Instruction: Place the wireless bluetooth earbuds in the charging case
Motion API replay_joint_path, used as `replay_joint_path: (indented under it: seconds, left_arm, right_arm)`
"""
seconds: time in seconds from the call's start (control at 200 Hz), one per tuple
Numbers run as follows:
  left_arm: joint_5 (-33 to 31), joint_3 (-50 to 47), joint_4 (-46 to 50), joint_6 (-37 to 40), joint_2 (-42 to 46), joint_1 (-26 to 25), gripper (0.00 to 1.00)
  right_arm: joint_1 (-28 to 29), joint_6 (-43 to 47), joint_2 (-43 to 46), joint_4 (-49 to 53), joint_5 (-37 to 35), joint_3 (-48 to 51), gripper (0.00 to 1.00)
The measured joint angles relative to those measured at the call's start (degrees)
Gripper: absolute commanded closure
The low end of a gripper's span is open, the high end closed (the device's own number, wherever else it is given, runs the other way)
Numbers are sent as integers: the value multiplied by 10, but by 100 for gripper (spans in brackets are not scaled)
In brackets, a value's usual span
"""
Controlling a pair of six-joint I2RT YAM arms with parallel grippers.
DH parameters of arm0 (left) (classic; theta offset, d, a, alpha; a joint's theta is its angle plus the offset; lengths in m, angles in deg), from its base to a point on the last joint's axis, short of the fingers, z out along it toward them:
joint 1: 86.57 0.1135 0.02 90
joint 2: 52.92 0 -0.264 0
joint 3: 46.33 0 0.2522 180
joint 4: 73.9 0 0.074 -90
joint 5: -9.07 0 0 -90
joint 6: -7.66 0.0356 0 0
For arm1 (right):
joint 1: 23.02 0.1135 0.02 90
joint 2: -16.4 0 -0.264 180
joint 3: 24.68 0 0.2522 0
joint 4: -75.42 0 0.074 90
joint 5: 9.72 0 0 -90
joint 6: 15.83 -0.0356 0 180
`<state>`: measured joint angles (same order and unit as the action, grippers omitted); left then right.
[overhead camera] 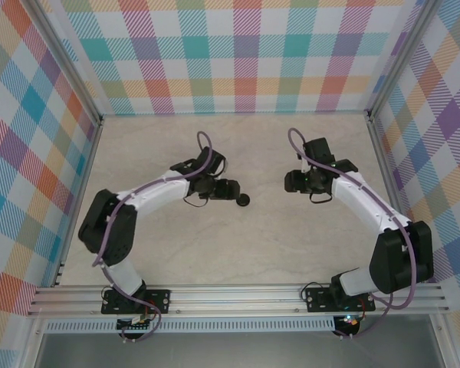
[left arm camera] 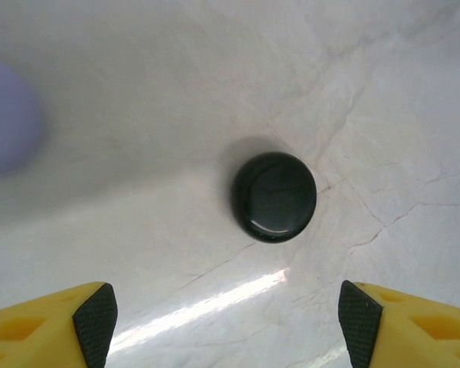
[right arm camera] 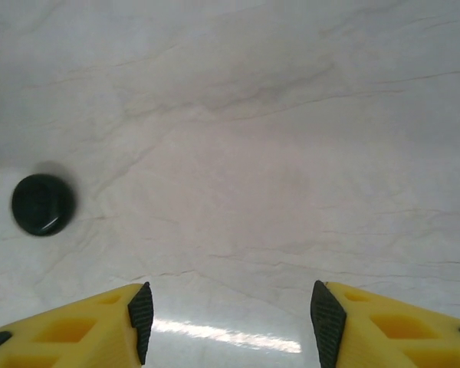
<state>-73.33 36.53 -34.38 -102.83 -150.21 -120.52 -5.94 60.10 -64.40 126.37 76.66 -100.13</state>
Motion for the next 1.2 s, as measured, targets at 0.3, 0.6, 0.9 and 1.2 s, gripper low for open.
replay_joint_path:
  seconds: [0.3,0.6,0.9,1.2]
  left_arm:
    - [-147,-57,9,72,121,107,21]
    - [-306,-217,-103,143,174,153,11]
    - [-309,-372,-330,232,180,224,9]
    - [-179,-422,-537,249,161,263,7]
  right_arm:
    - [-76,10,12,-87,-80,67,37]
    - [-116,55,12,-212,-78,146,35]
    - [-173,90,14,-380,16,238,33]
    - [-176,120,12,-570,79,321,32]
